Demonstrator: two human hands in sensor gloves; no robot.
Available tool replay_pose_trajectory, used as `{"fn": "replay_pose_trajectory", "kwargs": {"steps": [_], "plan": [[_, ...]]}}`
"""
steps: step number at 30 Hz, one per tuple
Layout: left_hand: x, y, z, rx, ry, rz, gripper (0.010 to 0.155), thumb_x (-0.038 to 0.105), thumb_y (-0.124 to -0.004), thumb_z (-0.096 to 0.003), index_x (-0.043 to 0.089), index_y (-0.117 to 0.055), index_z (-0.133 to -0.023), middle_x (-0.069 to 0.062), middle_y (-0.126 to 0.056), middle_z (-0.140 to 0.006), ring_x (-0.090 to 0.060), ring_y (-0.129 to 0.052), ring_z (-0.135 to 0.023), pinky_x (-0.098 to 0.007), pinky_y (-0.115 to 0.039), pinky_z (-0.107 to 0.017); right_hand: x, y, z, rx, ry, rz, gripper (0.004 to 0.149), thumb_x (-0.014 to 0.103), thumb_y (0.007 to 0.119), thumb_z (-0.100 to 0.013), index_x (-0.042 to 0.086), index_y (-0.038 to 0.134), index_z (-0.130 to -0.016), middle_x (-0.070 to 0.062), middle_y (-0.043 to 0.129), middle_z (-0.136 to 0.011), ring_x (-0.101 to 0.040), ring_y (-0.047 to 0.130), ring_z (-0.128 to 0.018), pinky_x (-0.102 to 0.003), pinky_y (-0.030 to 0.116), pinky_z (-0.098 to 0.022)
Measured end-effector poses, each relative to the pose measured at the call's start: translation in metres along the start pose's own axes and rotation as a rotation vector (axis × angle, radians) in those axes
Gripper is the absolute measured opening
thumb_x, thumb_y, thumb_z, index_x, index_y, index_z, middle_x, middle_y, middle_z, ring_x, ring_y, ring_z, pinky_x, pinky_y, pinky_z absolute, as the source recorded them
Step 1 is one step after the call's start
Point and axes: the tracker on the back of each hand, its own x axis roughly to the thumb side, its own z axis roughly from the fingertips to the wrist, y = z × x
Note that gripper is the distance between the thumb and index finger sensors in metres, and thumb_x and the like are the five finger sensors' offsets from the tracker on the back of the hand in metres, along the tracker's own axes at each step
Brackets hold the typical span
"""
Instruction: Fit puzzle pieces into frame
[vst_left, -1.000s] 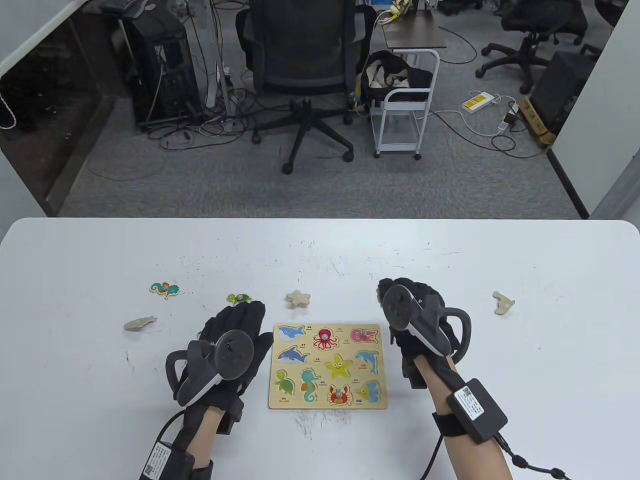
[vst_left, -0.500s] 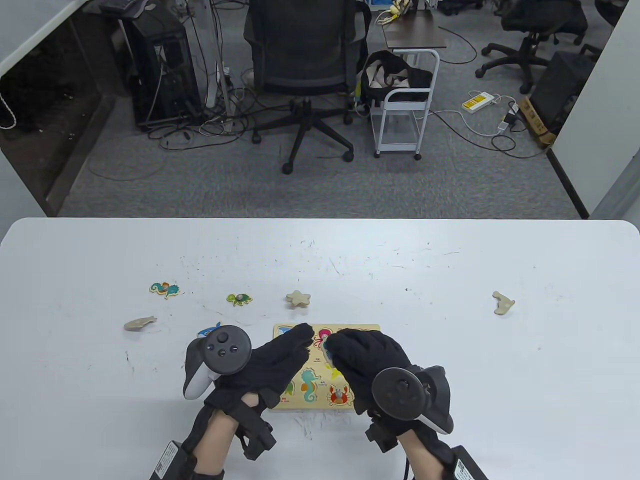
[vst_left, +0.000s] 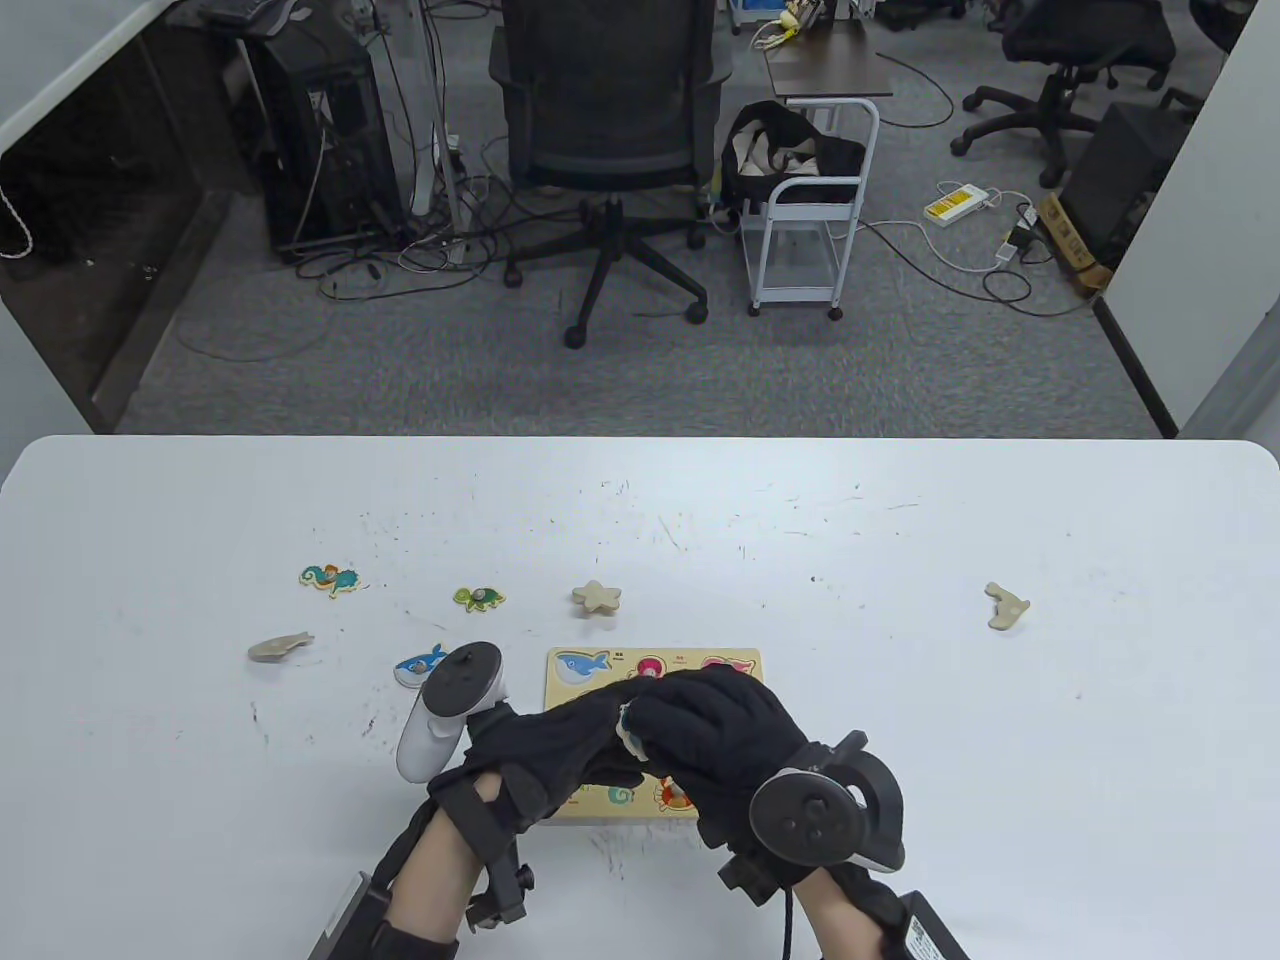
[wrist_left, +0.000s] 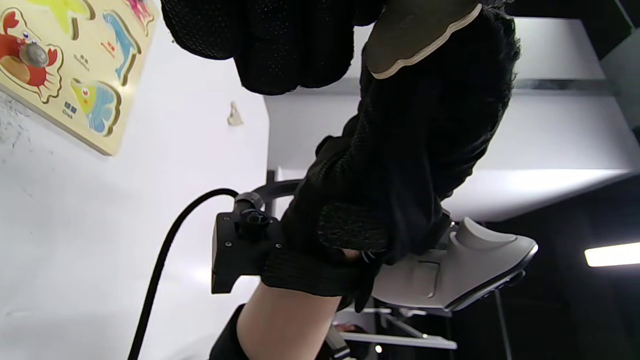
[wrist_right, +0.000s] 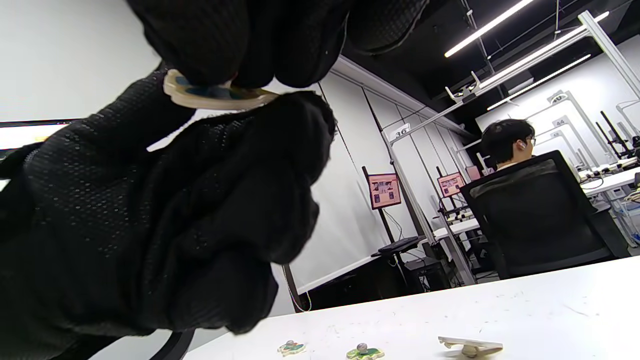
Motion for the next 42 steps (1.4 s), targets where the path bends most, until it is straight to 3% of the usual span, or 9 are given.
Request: {"fn": "replay_pose_trajectory", "kwargs": {"steps": [11,16,19,22,25,32,42], "plan": [[0.004,0.004,0.002,0.068,-0.002,-0.107,0.073,0.059,-0.068,-0.0559,0.026,-0.045,-0.116,-0.004,-0.074,-0.115,-0.028,-0.079,-0.104,-0.05,-0.067,-0.079,-0.007,0.004,-0.001,0.043,0.048,-0.004,0.042,0.04,0.088,-0.04,0.042,0.08,-0.081,0.015,0.087,-0.088,-0.016,0.087,-0.085,-0.046,0.068,-0.071],[0.013,0.005,0.006,0.173,0.01,-0.278,0.071,0.055,-0.071,-0.0563,0.031,-0.043,-0.117,-0.003,-0.068,-0.12,-0.027,-0.076,-0.107,-0.05,-0.064,-0.081,-0.019,0.005,-0.002,0.059,0.207,-0.035,0.047,0.044,0.086,-0.04,0.04,0.077,-0.086,0.011,0.087,-0.089,-0.018,0.089,-0.083,-0.046,0.07,-0.068],[0.015,0.005,0.008,0.24,0.014,-0.341,0.071,0.053,-0.072,-0.0559,0.034,-0.042,-0.117,-0.001,-0.065,-0.121,-0.026,-0.075,-0.108,-0.05,-0.064,-0.081,-0.027,0.009,-0.002,0.056,0.291,-0.131,0.047,0.044,0.086,-0.04,0.039,0.078,-0.086,0.01,0.089,-0.087,-0.018,0.091,-0.081,-0.046,0.072,-0.067],[0.016,0.005,0.009,0.28,0.007,-0.365,0.071,0.051,-0.074,-0.0557,0.034,-0.042,-0.116,0.0,-0.063,-0.123,-0.026,-0.073,-0.109,-0.051,-0.062,-0.082,-0.034,0.014,-0.002,0.119,0.369,-0.242,0.047,0.045,0.086,-0.04,0.038,0.078,-0.086,0.01,0.089,-0.086,-0.018,0.091,-0.079,-0.046,0.072,-0.066],[0.017,0.004,0.008,0.289,0.006,-0.392,0.071,0.05,-0.074,-0.0554,0.035,-0.042,-0.116,0.002,-0.061,-0.123,-0.026,-0.07,-0.111,-0.052,-0.061,-0.082,-0.041,0.021,-0.003,0.17,0.391,-0.326,0.048,0.045,0.086,-0.04,0.037,0.077,-0.087,0.009,0.09,-0.085,-0.018,0.092,-0.078,-0.046,0.072,-0.065],[0.017,-0.002,0.006,0.298,0.023,-0.447,0.071,0.05,-0.076,-0.0548,0.035,-0.042,-0.116,0.004,-0.058,-0.124,-0.027,-0.069,-0.112,-0.052,-0.061,-0.083,-0.052,0.032,-0.001,0.171,0.424,-0.497,0.048,0.046,0.086,-0.04,0.035,0.077,-0.086,0.007,0.091,-0.084,-0.02,0.093,-0.076,-0.047,0.073,-0.064],[0.021,-0.009,0.005,0.338,0.05,-0.572,0.073,0.051,-0.077,-0.0537,0.034,-0.042,-0.116,0.005,-0.06,-0.123,-0.027,-0.071,-0.11,-0.051,-0.063,-0.082,-0.051,0.035,0.001,0.142,0.431,-0.472,0.046,0.044,0.089,-0.038,0.036,0.079,-0.083,0.008,0.093,-0.08,-0.018,0.095,-0.072,-0.046,0.075,-0.062]]}}
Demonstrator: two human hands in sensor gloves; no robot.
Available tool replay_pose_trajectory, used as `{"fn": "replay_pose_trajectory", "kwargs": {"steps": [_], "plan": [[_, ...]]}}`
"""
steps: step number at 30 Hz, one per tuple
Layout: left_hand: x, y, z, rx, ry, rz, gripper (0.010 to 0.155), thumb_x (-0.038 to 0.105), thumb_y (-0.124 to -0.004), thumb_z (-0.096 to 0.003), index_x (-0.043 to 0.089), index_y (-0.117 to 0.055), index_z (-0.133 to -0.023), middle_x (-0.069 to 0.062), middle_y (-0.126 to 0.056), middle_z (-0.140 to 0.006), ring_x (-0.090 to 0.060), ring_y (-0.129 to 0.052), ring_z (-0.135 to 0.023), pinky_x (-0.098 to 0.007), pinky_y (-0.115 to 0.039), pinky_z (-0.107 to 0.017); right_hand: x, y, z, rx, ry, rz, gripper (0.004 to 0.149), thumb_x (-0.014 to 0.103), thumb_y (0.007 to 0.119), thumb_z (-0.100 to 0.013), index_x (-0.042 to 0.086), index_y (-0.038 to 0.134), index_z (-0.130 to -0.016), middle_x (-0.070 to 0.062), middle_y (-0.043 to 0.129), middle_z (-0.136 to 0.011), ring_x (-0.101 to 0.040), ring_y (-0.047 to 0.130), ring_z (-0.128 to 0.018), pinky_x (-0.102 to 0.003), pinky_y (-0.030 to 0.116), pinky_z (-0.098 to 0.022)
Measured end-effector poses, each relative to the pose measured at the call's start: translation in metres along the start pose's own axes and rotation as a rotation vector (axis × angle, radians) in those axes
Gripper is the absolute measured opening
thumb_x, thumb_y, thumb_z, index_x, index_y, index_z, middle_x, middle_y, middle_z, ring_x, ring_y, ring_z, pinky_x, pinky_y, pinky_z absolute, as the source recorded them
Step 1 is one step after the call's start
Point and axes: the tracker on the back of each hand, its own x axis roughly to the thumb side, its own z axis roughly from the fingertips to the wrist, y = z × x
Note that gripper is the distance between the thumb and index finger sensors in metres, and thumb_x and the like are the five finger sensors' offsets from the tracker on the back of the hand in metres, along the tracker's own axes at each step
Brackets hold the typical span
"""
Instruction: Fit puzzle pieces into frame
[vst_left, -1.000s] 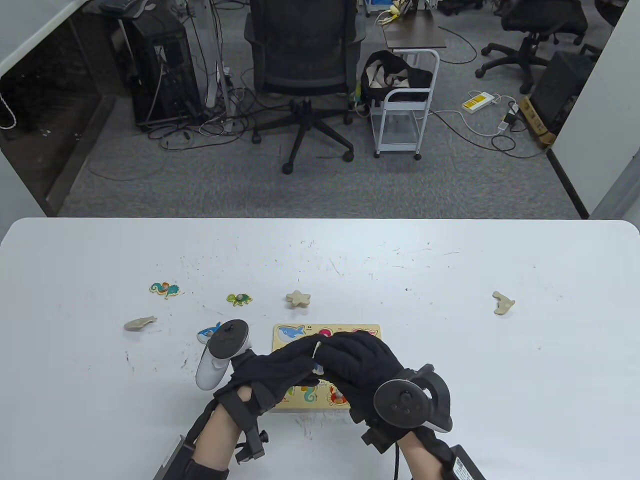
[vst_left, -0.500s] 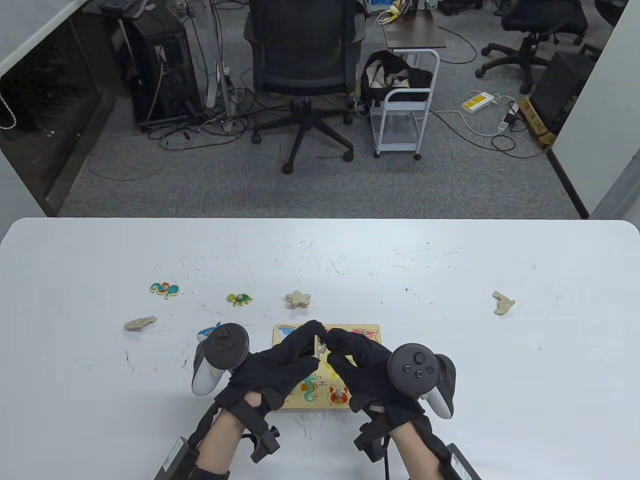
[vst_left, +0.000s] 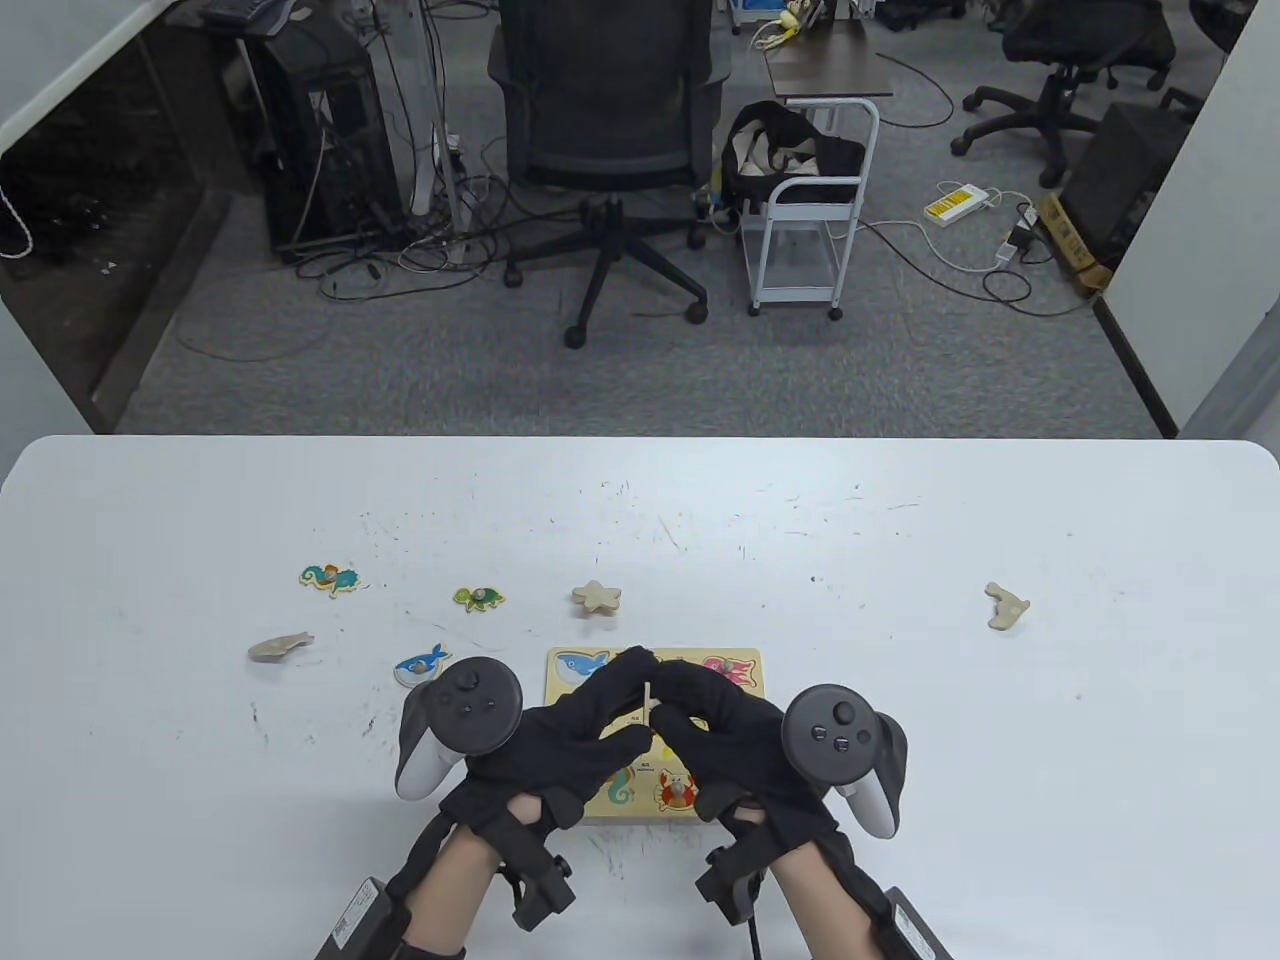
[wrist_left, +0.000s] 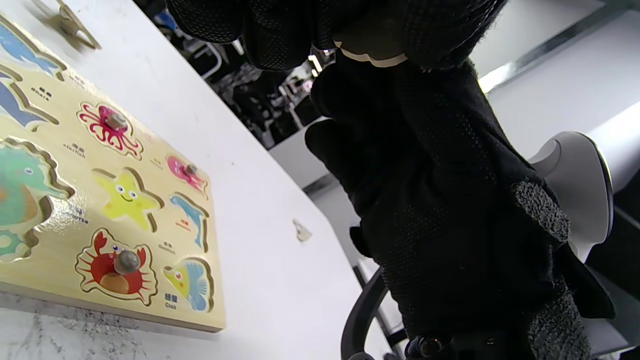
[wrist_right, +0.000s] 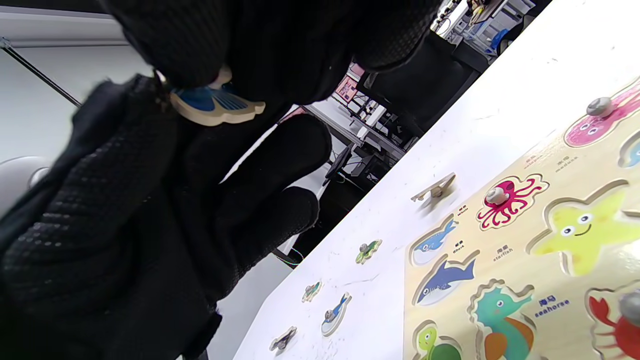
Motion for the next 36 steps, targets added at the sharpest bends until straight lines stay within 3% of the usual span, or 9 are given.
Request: {"fn": "replay_pose_trajectory", "kwargs": {"steps": [9,16,20,24,32,36], "plan": [[0.0,0.008,0.004,0.046,0.006,-0.075,0.076,0.054,-0.077,-0.0526,0.031,-0.043,-0.116,-0.001,-0.064,-0.121,-0.03,-0.071,-0.109,-0.053,-0.061,-0.081,0.001,-0.003,0.001,-0.009,-0.004,0.085,0.044,0.042,0.091,-0.038,0.037,0.081,-0.081,0.009,0.094,-0.08,-0.018,0.095,-0.072,-0.046,0.075,-0.063],[0.003,0.031,0.015,0.242,0.099,-0.385,0.071,0.056,-0.076,-0.0518,0.031,-0.053,-0.114,-0.002,-0.071,-0.118,-0.03,-0.076,-0.106,-0.053,-0.064,-0.079,0.009,0.002,0.006,-0.048,0.02,0.584,0.043,0.041,0.091,-0.038,0.04,0.082,-0.081,0.011,0.093,-0.081,-0.017,0.094,-0.075,-0.045,0.074,-0.065],[0.006,0.04,0.022,0.356,0.182,-0.659,0.068,0.057,-0.074,-0.0516,0.032,-0.057,-0.112,0.0,-0.074,-0.116,-0.03,-0.078,-0.105,-0.053,-0.066,-0.078,0.009,0.007,0.008,-0.042,0.044,0.774,0.043,0.041,0.091,-0.038,0.041,0.082,-0.08,0.012,0.093,-0.082,-0.016,0.094,-0.076,-0.045,0.073,-0.066],[0.005,0.045,0.025,0.422,0.238,-0.798,0.066,0.059,-0.07,-0.0522,0.033,-0.058,-0.112,-0.001,-0.074,-0.117,-0.03,-0.077,-0.105,-0.053,-0.065,-0.079,0.005,0.006,0.005,-0.007,0.09,0.853,0.043,0.041,0.09,-0.039,0.042,0.082,-0.081,0.013,0.092,-0.083,-0.016,0.093,-0.078,-0.045,0.072,-0.068],[-0.001,0.052,0.027,0.446,0.343,-0.985,0.069,0.061,-0.069,-0.0519,0.033,-0.055,-0.114,-0.001,-0.072,-0.118,-0.03,-0.075,-0.107,-0.053,-0.064,-0.079,-0.014,0.013,0.003,0.088,0.154,1.071,0.043,0.041,0.09,-0.039,0.042,0.081,-0.081,0.013,0.092,-0.083,-0.015,0.092,-0.079,-0.044,0.071,-0.068],[-0.003,0.053,0.027,0.443,0.35,-0.959,0.069,0.061,-0.068,-0.0519,0.033,-0.054,-0.114,-0.001,-0.071,-0.119,-0.031,-0.074,-0.108,-0.054,-0.063,-0.08,-0.028,0.019,0.008,0.134,0.182,1.119,0.043,0.042,0.09,-0.038,0.042,0.082,-0.081,0.014,0.092,-0.083,-0.015,0.092,-0.079,-0.044,0.071,-0.069]]}}
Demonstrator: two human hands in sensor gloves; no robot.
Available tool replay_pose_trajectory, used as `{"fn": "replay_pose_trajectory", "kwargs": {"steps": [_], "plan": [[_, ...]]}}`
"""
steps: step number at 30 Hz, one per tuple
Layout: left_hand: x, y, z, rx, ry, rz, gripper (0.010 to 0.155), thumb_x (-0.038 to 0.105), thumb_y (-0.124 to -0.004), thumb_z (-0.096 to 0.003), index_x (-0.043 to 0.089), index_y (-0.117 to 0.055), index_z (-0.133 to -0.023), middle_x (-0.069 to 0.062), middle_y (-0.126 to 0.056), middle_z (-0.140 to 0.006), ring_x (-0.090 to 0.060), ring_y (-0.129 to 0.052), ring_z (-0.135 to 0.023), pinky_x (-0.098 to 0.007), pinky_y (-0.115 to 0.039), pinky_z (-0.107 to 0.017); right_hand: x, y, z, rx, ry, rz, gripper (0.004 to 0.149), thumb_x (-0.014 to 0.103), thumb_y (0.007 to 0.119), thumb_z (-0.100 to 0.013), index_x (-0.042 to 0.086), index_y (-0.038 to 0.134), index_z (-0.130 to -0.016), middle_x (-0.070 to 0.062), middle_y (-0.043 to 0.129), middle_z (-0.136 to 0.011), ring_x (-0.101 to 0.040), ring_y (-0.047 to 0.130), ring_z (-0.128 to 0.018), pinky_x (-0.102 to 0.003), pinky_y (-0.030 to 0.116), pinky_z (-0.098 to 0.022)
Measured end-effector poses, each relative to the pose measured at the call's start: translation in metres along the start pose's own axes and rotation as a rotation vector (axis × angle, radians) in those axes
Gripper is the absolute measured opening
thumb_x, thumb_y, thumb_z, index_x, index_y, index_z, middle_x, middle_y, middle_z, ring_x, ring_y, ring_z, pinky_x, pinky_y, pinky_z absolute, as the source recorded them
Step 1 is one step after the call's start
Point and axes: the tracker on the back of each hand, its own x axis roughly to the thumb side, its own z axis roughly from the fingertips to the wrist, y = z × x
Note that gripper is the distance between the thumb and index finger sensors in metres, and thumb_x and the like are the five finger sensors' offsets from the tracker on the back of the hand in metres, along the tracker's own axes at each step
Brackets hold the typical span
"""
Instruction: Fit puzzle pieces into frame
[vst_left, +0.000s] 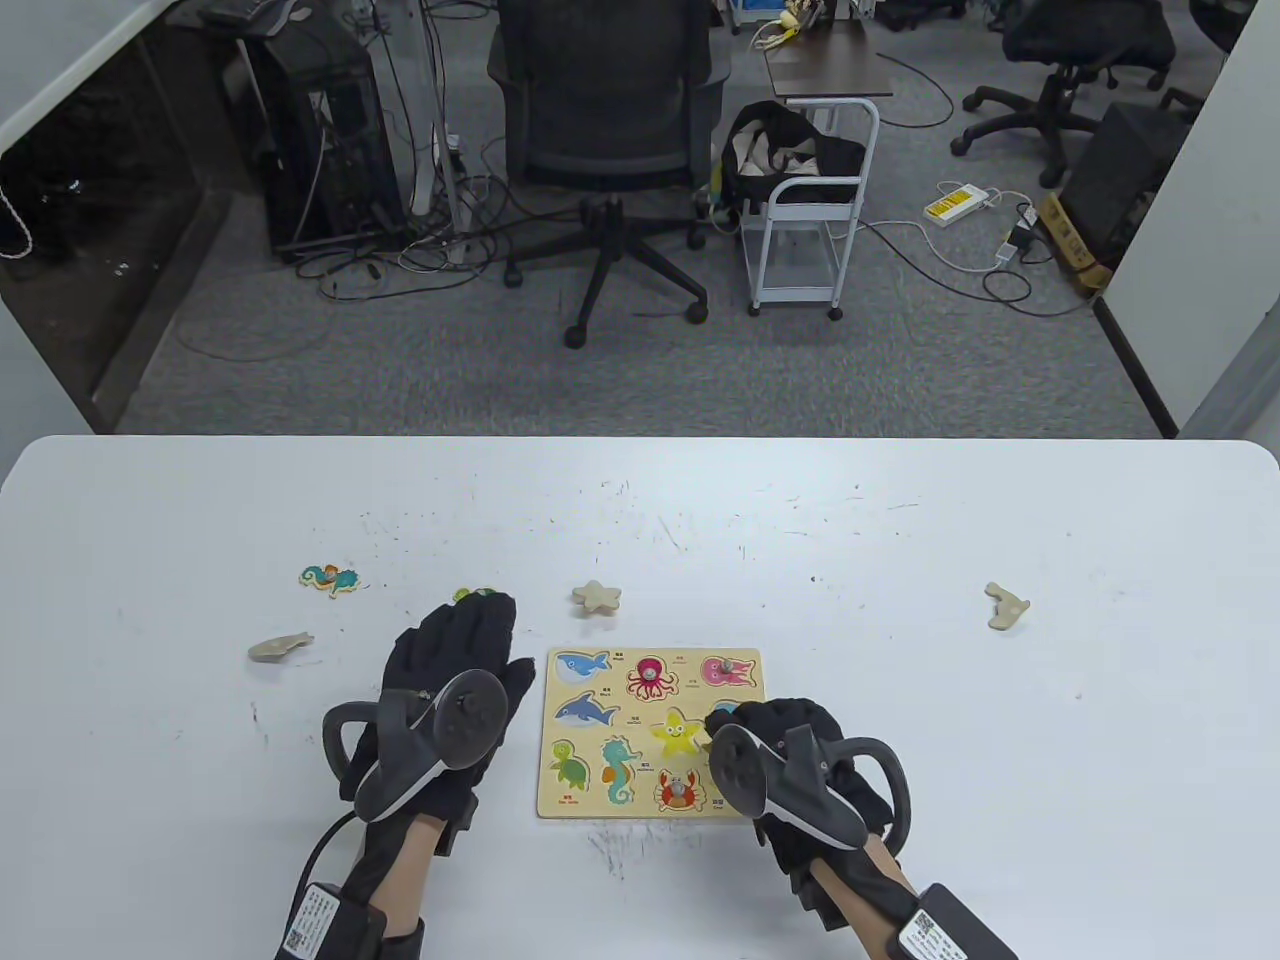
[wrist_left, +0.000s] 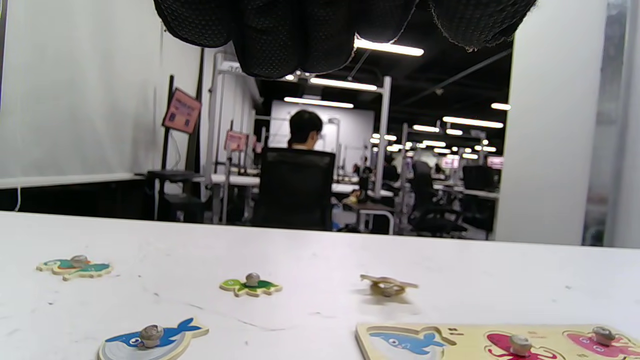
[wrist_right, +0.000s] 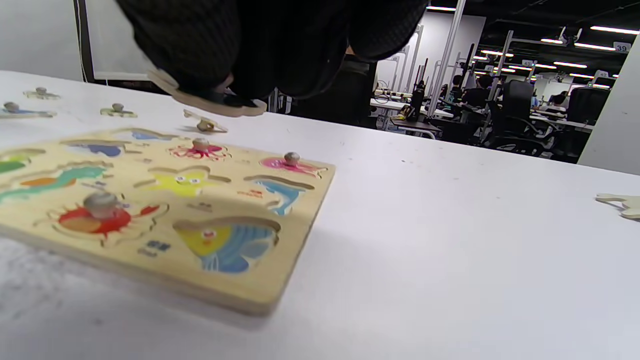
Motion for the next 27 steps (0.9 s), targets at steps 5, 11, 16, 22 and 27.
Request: {"fn": "replay_pose_trajectory", "kwargs": {"steps": [5,11,16,22,27], "plan": [[-0.001,0.001,0.0,0.002,0.003,0.002,0.069,0.061,-0.068,-0.052,0.034,-0.054,-0.114,-0.001,-0.071,-0.119,-0.031,-0.074,-0.108,-0.054,-0.063,-0.08,-0.003,0.018,0.002,0.053,0.012,0.037,0.043,0.042,0.09,-0.038,0.042,0.081,-0.081,0.014,0.092,-0.083,-0.015,0.092,-0.079,-0.044,0.071,-0.069],[0.0,0.0,0.0,-0.002,-0.002,-0.001,0.069,0.061,-0.068,-0.0519,0.034,-0.054,-0.114,-0.001,-0.071,-0.119,-0.031,-0.074,-0.108,-0.054,-0.064,-0.08,0.004,0.031,0.001,0.075,0.0,0.099,0.043,0.042,0.09,-0.038,0.043,0.081,-0.08,0.014,0.092,-0.083,-0.014,0.092,-0.079,-0.044,0.071,-0.069],[0.001,0.0,0.0,-0.009,-0.007,0.0,0.069,0.061,-0.068,-0.0519,0.034,-0.054,-0.114,-0.001,-0.071,-0.119,-0.031,-0.074,-0.108,-0.054,-0.064,-0.08,0.008,0.039,-0.001,0.096,-0.007,0.131,0.043,0.042,0.09,-0.038,0.043,0.081,-0.08,0.014,0.091,-0.083,-0.014,0.092,-0.079,-0.044,0.071,-0.069],[0.002,0.0,0.0,-0.018,-0.011,-0.001,0.069,0.061,-0.068,-0.0519,0.034,-0.054,-0.114,-0.001,-0.071,-0.119,-0.031,-0.074,-0.108,-0.054,-0.063,-0.08,0.011,0.043,-0.003,0.091,0.001,0.153,0.043,0.043,0.09,-0.038,0.043,0.081,-0.081,0.015,0.091,-0.083,-0.014,0.092,-0.079,-0.044,0.071,-0.069],[0.004,0.0,0.0,-0.025,-0.015,-0.007,0.069,0.062,-0.067,-0.052,0.034,-0.054,-0.114,-0.001,-0.071,-0.119,-0.031,-0.074,-0.108,-0.054,-0.064,-0.08,0.012,0.044,-0.004,0.089,0.006,0.163,0.043,0.043,0.089,-0.038,0.043,0.081,-0.081,0.015,0.091,-0.083,-0.014,0.092,-0.079,-0.044,0.071,-0.069]]}}
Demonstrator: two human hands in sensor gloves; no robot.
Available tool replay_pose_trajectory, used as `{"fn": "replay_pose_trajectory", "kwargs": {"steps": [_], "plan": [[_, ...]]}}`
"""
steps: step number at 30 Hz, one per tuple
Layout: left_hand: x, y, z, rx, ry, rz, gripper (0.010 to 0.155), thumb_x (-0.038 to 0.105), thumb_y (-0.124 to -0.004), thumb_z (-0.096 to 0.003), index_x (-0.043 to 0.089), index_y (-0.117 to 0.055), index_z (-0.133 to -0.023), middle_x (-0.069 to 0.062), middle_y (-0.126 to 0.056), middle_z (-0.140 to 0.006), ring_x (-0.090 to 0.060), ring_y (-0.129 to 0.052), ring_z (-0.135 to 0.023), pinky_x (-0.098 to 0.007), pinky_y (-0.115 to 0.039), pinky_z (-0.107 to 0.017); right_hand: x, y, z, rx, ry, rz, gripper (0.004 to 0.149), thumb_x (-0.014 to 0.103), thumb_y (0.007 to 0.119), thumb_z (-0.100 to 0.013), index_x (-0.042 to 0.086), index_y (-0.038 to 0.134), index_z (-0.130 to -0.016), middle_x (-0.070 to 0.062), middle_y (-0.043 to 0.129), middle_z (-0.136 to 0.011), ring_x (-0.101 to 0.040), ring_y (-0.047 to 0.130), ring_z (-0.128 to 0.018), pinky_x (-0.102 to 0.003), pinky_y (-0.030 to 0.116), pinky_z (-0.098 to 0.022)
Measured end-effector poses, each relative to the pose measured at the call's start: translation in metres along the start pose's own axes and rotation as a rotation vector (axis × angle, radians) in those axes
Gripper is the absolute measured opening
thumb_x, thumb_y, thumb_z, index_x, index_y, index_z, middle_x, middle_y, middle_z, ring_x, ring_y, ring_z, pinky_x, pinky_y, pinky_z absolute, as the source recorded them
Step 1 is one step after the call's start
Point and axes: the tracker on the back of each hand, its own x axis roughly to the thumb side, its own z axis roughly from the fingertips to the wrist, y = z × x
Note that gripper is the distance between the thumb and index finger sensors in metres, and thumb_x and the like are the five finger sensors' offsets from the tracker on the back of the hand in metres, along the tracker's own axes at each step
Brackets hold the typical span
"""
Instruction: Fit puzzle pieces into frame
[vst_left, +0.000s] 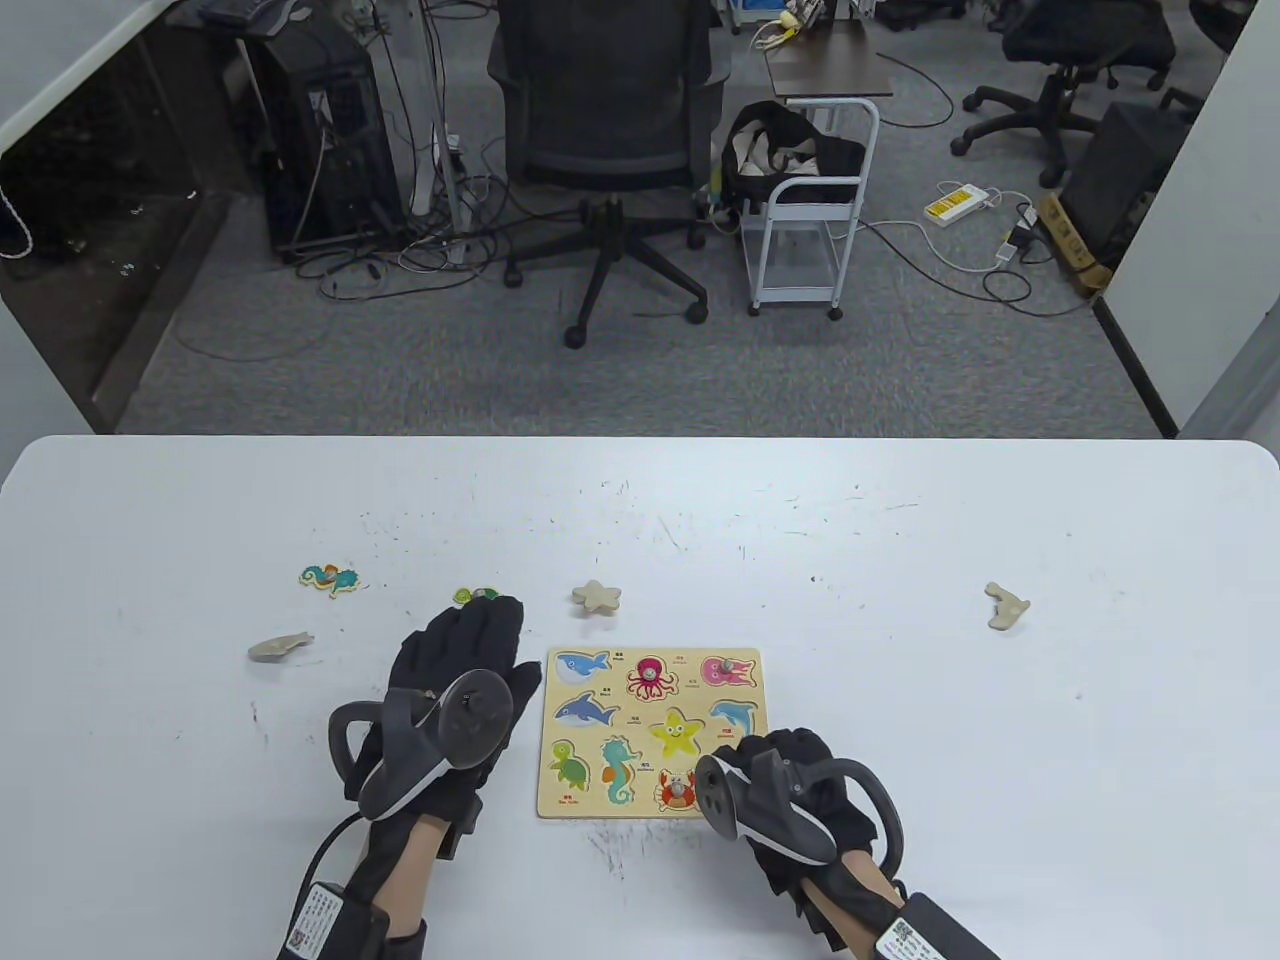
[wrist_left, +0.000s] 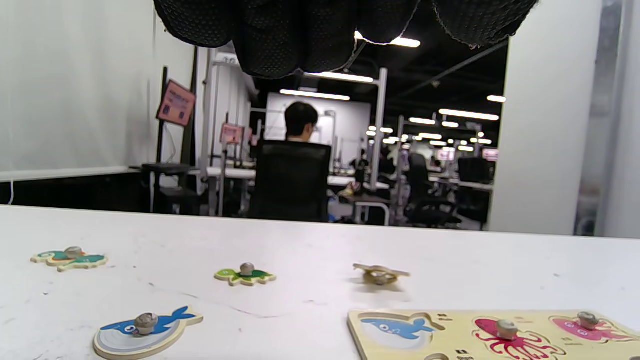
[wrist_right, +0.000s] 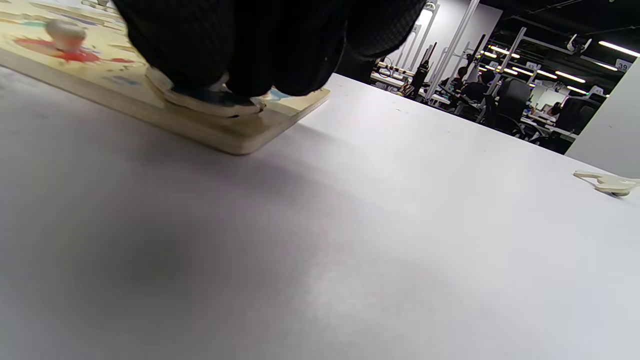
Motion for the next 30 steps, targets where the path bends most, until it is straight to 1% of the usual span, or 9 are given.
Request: {"fn": "replay_pose_trajectory", "kwargs": {"steps": [6,12,15,17,20,22,25,28,30], "plan": [[0.001,0.0,0.0,-0.007,0.0,-0.003,0.069,0.062,-0.067,-0.0519,0.035,-0.054,-0.114,-0.001,-0.071,-0.119,-0.031,-0.074,-0.108,-0.054,-0.064,-0.08,0.002,0.002,0.0,-0.013,0.008,0.017,0.043,0.043,0.089,-0.038,0.043,0.08,-0.081,0.015,0.091,-0.083,-0.013,0.091,-0.079,-0.043,0.07,-0.07],[0.002,0.0,0.0,-0.016,0.0,-0.006,0.069,0.062,-0.067,-0.052,0.035,-0.054,-0.114,-0.001,-0.071,-0.119,-0.031,-0.074,-0.108,-0.054,-0.064,-0.08,0.002,0.001,0.001,0.007,0.008,0.013,0.044,0.044,0.088,-0.039,0.043,0.078,-0.082,0.015,0.089,-0.085,-0.014,0.09,-0.081,-0.044,0.07,-0.07],[0.002,0.0,0.0,-0.017,0.0,-0.006,0.069,0.062,-0.067,-0.052,0.035,-0.054,-0.114,-0.001,-0.071,-0.119,-0.031,-0.074,-0.108,-0.054,-0.064,-0.08,-0.003,-0.001,0.001,0.035,0.001,-0.016,0.047,0.047,0.086,-0.039,0.044,0.077,-0.085,0.015,0.087,-0.088,-0.015,0.089,-0.084,-0.044,0.069,-0.071],[0.002,0.001,0.0,-0.017,0.001,-0.007,0.069,0.062,-0.067,-0.052,0.035,-0.054,-0.114,-0.001,-0.071,-0.119,-0.031,-0.074,-0.108,-0.054,-0.064,-0.08,-0.012,-0.004,0.0,0.042,0.025,-0.054,0.049,0.048,0.085,-0.039,0.044,0.075,-0.086,0.015,0.086,-0.091,-0.016,0.087,-0.086,-0.044,0.067,-0.072],[0.001,0.001,0.0,-0.015,0.008,-0.008,0.069,0.062,-0.067,-0.052,0.035,-0.054,-0.114,-0.001,-0.071,-0.119,-0.031,-0.074,-0.108,-0.054,-0.064,-0.08,-0.034,-0.013,-0.002,0.055,0.09,-0.115,0.052,0.049,0.085,-0.039,0.044,0.072,-0.09,0.014,0.082,-0.096,-0.018,0.084,-0.09,-0.045,0.064,-0.074],[-0.001,0.002,0.0,-0.014,0.014,-0.005,0.069,0.062,-0.067,-0.052,0.035,-0.054,-0.114,-0.001,-0.071,-0.119,-0.031,-0.074,-0.108,-0.054,-0.064,-0.08,-0.052,-0.02,-0.005,0.016,0.125,-0.095,0.054,0.049,0.084,-0.039,0.044,0.071,-0.091,0.013,0.081,-0.097,-0.018,0.084,-0.091,-0.046,0.064,-0.074],[-0.004,0.005,0.0,-0.008,0.024,0.0,0.069,0.062,-0.067,-0.052,0.035,-0.054,-0.114,-0.001,-0.071,-0.119,-0.031,-0.074,-0.108,-0.054,-0.064,-0.08,-0.088,-0.032,-0.013,0.008,0.234,-0.074,0.057,0.05,0.084,-0.039,0.045,0.067,-0.094,0.014,0.077,-0.101,-0.019,0.08,-0.094,-0.046,0.062,-0.076],[-0.006,0.007,0.0,-0.002,0.034,0.004,0.069,0.062,-0.067,-0.052,0.035,-0.055,-0.114,-0.001,-0.071,-0.119,-0.031,-0.074,-0.108,-0.054,-0.064,-0.08,-0.122,-0.038,-0.023,0.01,0.327,-0.1,0.06,0.05,0.084,-0.04,0.045,0.064,-0.095,0.013,0.073,-0.104,-0.02,0.078,-0.097,-0.046,0.06,-0.077],[-0.008,0.008,0.001,0.001,0.042,0.007,0.069,0.062,-0.067,-0.052,0.035,-0.054,-0.114,-0.001,-0.071,-0.119,-0.031,-0.074,-0.108,-0.054,-0.064,-0.08,-0.152,-0.042,-0.032,0.014,0.414,-0.131,0.061,0.05,0.083,-0.04,0.045,0.062,-0.096,0.013,0.072,-0.105,-0.02,0.076,-0.098,-0.046,0.059,-0.078]]}}
